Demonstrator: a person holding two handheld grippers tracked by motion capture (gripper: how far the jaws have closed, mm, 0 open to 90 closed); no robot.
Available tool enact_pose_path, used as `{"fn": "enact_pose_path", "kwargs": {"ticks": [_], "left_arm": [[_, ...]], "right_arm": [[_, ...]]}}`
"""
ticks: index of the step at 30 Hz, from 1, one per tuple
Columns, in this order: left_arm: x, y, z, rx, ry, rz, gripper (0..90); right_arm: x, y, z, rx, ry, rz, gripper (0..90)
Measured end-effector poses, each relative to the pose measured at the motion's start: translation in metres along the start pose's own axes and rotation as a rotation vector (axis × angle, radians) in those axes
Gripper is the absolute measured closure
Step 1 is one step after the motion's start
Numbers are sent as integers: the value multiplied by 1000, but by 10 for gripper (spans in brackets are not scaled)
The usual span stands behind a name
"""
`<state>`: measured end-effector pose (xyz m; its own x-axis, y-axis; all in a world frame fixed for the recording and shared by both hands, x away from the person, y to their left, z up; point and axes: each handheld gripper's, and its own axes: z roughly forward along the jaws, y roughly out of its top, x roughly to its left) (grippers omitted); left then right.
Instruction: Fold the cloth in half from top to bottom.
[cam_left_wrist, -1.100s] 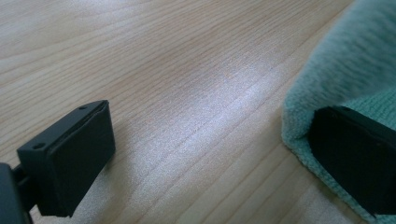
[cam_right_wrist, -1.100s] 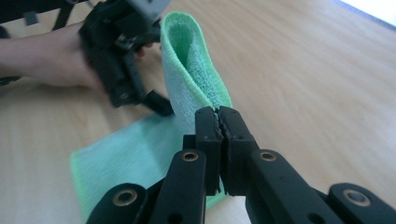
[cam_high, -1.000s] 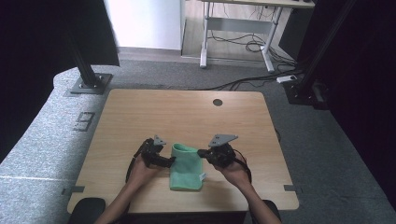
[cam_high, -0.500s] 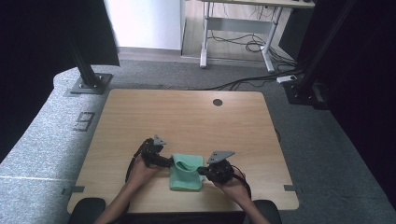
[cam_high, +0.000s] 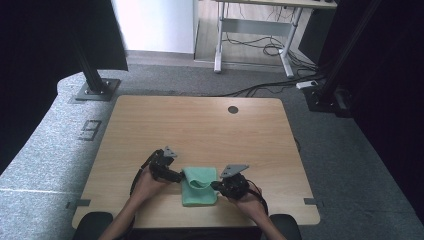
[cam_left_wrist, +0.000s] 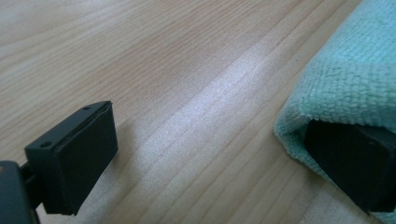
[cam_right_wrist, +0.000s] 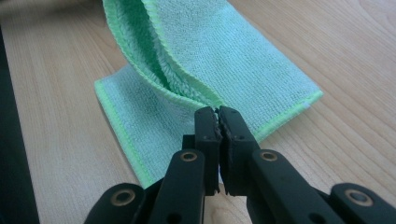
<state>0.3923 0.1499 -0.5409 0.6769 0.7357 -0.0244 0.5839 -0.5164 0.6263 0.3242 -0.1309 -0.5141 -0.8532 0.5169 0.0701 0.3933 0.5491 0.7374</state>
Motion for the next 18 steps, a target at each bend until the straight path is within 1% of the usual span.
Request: {"fn": "enact_pose_path", "kwargs": {"ticks": [2, 5, 7, 9, 12, 15, 18], "left_arm": [[-1, 0, -1, -1, 1, 3, 30], [-2, -4, -1, 6, 2, -4, 35], [-3, -5, 0, -5, 7, -11, 37], [-4, -5, 0, -2, 14, -14, 37], [-4, -6, 0, -6, 18, -16, 36], [-4, -6, 0, -8, 19, -19, 36], [-4, -6, 0, -5, 21, -21, 36]], "right_arm": [[0, 0, 0, -1, -3, -2, 856], [-1, 0, -1, -4, -9, 4, 856], [0, 0, -3, -10, -7, 6, 856], [4, 2, -8, -28, -3, -5, 856], [11, 1, -12, -33, 5, -15, 856], [15, -3, -10, -17, 15, -20, 854], [16, -7, -5, 7, 25, -14, 852]]}}
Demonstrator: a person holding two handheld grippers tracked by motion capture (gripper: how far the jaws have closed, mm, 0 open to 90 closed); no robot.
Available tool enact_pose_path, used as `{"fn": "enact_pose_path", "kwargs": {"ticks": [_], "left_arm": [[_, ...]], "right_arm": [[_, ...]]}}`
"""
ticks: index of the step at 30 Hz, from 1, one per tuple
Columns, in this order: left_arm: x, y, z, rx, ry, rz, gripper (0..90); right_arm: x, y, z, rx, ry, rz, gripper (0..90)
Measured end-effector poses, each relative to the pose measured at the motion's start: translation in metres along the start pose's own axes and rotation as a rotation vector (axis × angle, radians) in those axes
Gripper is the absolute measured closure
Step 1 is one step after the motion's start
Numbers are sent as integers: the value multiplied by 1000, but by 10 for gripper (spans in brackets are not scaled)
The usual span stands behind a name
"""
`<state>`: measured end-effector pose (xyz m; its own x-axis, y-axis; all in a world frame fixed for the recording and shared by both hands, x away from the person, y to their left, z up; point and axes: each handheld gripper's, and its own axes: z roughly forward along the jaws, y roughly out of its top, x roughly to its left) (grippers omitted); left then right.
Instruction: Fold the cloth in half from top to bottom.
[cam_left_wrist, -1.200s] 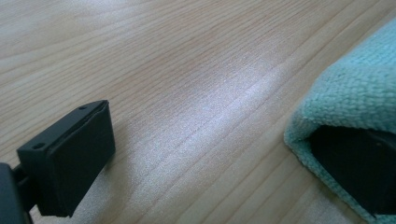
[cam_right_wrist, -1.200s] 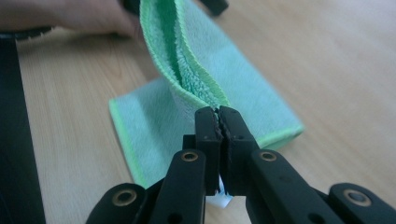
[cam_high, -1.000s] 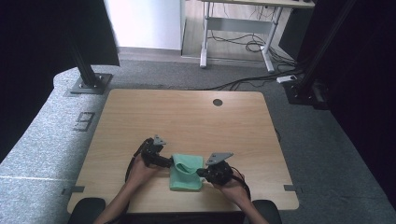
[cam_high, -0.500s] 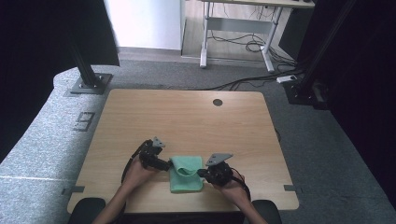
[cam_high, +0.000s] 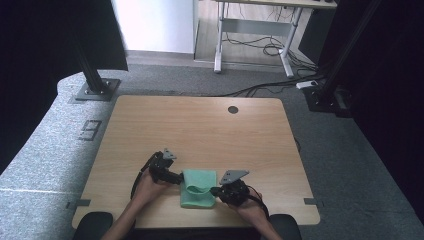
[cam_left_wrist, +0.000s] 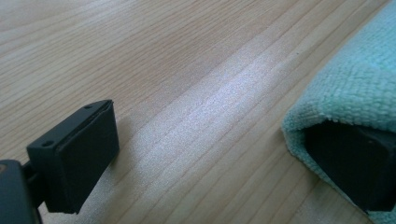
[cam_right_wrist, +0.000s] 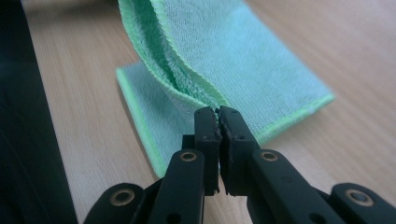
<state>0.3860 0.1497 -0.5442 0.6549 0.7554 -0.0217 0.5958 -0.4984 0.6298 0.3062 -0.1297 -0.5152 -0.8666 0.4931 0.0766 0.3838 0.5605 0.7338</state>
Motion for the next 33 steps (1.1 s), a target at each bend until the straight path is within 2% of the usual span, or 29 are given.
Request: {"fn": "enact_pose_path", "kwargs": {"ticks": [4, 9, 11, 13, 16, 19, 21, 24, 27, 30, 33], "left_arm": [[-2, 3, -3, 29, -24, 20, 53], [-5, 5, -24, 67, -73, 90, 52], [-1, 3, -34, 68, -93, 94, 53], [3, 3, -42, 48, -98, 85, 54], [11, 8, -51, -31, -79, 39, 64], [7, 15, -48, -63, -73, 42, 64], [2, 19, -40, -74, -87, 46, 64], [-6, 20, -32, -50, -84, 74, 64], [-11, 16, -30, -30, -86, 93, 64], [-15, 11, -32, -19, -97, 100, 64], [-17, 6, -30, 5, -88, 117, 65]], "right_arm": [[0, -5, 9, 42, 3, 2, 851], [0, -9, 12, 57, -2, 3, 849], [-1, -9, 12, 55, -3, 5, 848], [-1, -9, 12, 54, -3, 5, 846], [1, -8, 11, 50, -7, 0, 833], [3, -8, 7, 42, 2, 6, 767], [3, -8, 0, 25, -1, 18, 705], [2, -7, -13, -5, -23, 28, 619], [-6, -4, -22, -28, -53, 55, 537], [-15, 0, -18, -16, -72, 83, 479], [-20, 2, -3, -7, -77, 97, 422]]}}
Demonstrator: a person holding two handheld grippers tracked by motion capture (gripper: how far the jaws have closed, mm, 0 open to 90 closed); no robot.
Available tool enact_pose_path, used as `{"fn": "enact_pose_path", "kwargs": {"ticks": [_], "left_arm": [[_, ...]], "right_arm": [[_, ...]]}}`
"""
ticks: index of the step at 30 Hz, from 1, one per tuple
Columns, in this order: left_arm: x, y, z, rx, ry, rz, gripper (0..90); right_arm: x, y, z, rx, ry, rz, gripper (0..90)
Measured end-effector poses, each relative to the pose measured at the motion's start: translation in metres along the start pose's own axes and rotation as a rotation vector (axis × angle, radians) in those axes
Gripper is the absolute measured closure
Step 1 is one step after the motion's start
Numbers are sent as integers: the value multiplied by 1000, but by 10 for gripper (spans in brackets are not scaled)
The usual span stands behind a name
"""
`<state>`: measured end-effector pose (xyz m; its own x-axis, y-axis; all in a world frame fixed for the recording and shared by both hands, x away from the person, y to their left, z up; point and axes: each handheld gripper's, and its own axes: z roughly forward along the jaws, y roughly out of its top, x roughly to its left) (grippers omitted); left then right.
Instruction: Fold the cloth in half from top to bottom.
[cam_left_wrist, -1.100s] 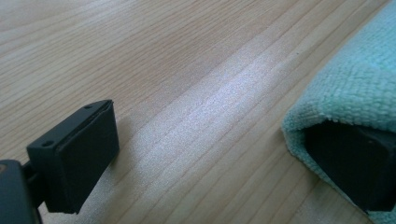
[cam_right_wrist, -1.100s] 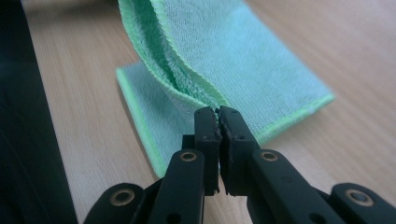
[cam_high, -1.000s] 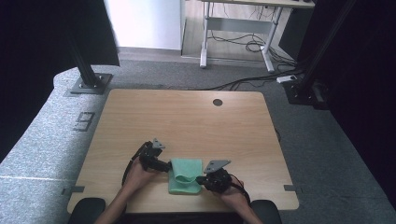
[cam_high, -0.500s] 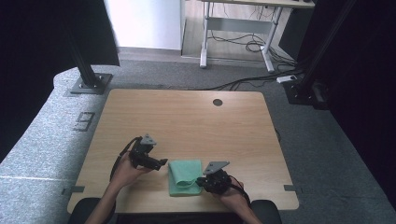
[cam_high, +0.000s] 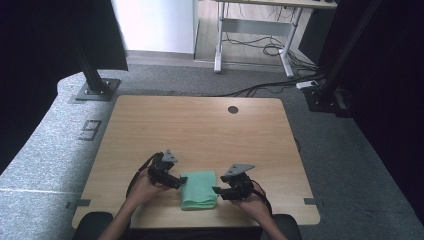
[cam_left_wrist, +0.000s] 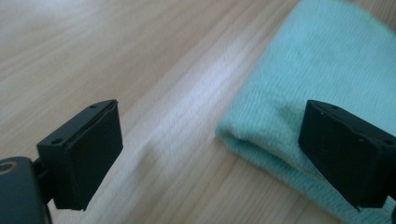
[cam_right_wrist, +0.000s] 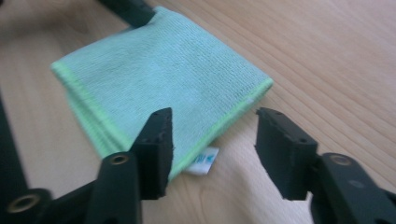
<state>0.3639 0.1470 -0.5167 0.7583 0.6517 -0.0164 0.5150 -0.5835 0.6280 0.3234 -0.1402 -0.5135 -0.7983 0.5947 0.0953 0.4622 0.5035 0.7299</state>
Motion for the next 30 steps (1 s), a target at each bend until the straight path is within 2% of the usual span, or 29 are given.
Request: {"fn": "enact_pose_path", "kwargs": {"ticks": [5, 9, 13, 18, 20, 22, 25, 27, 30], "left_arm": [[-3, -10, 7, 52, 10, 18, 65], [-5, -10, 4, 28, 1, 11, 66], [-18, -12, -2, -15, -40, 7, 66], [-35, -21, -3, 3, -60, 38, 66], [-37, -23, -3, 10, -57, 39, 66], [-40, -30, -5, 49, -8, 58, 67], [-39, -30, -10, 20, -13, 42, 71], [-37, -23, -15, -23, -6, 39, 71], [-37, -10, -15, -86, -3, 7, 76]], "right_arm": [[4, -3, 18, 50, -8, -10, 345], [6, -11, 21, 80, -26, -22, 289], [5, -14, 23, 82, -46, -6, 244], [6, -16, 24, 83, -63, -11, 219], [6, -16, 24, 81, -68, -11, 215], [5, -18, 24, 77, -69, 2, 205], [6, -18, 25, 76, -75, 6, 203], [7, -18, 25, 80, -81, 3, 198], [6, -18, 25, 81, -83, 6, 190]]}}
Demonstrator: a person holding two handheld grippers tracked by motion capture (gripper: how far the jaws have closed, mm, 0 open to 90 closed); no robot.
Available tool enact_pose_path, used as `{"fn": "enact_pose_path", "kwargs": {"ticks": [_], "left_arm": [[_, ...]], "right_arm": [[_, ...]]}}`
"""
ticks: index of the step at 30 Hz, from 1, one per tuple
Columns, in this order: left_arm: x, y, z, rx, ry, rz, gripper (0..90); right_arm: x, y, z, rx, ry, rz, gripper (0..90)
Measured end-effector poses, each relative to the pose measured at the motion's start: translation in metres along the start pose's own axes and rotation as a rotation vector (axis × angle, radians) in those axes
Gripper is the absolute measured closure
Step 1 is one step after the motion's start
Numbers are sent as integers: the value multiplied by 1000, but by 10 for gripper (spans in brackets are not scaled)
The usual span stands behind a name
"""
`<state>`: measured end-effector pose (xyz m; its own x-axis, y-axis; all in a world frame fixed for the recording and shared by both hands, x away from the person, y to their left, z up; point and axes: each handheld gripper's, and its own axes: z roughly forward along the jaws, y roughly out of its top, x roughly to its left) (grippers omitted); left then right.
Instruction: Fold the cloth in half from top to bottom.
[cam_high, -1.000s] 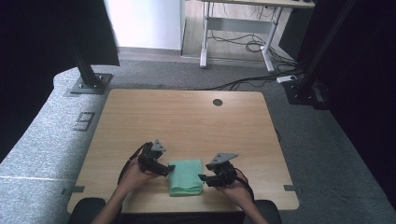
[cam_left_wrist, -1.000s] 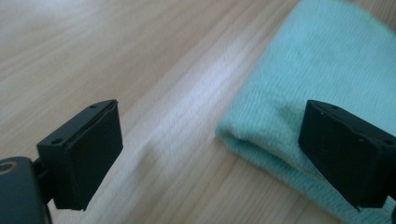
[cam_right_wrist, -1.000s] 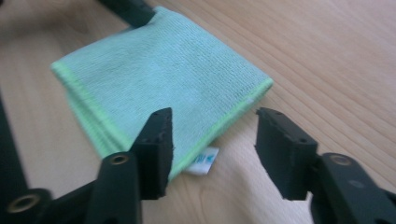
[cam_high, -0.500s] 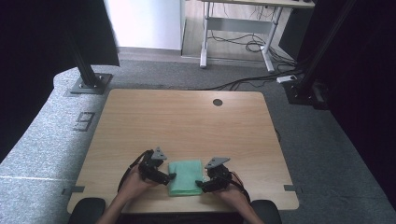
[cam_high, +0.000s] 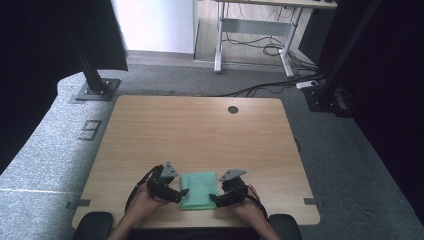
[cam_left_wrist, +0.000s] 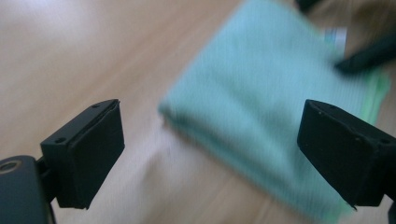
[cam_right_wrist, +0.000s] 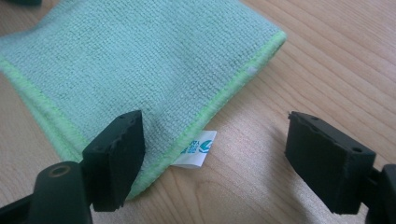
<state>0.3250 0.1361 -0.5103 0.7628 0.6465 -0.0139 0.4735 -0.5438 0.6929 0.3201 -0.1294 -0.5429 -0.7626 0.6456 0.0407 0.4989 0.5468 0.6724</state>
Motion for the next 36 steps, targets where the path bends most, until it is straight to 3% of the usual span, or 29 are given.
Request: {"fn": "enact_pose_path", "kwargs": {"ticks": [2, 5, 10, 14, 17, 30, 36], "left_arm": [[-1, 4, 8, 3, 7, -3, 76], [-6, -2, 20, 69, -2, 17, 76], [-15, -17, 13, 103, -16, 9, 76], [-16, -27, 9, 107, 3, -15, 75], [-13, -30, 12, 102, -11, -48, 74], [-1, -29, 21, 75, 31, -67, 0], [10, -23, 29, 55, 43, -78, 0]], "right_arm": [[-1, 0, 0, 2, 2, 10, 184], [-1, -1, 0, -1, 1, 17, 179], [-1, -2, 0, -4, -5, 18, 165], [0, -2, 0, -7, -10, 25, 164], [0, -3, 0, -7, -11, 28, 162], [-1, -1, 3, 1, -29, 23, 135], [-12, 4, 8, -9, -47, 41, 137]]}}
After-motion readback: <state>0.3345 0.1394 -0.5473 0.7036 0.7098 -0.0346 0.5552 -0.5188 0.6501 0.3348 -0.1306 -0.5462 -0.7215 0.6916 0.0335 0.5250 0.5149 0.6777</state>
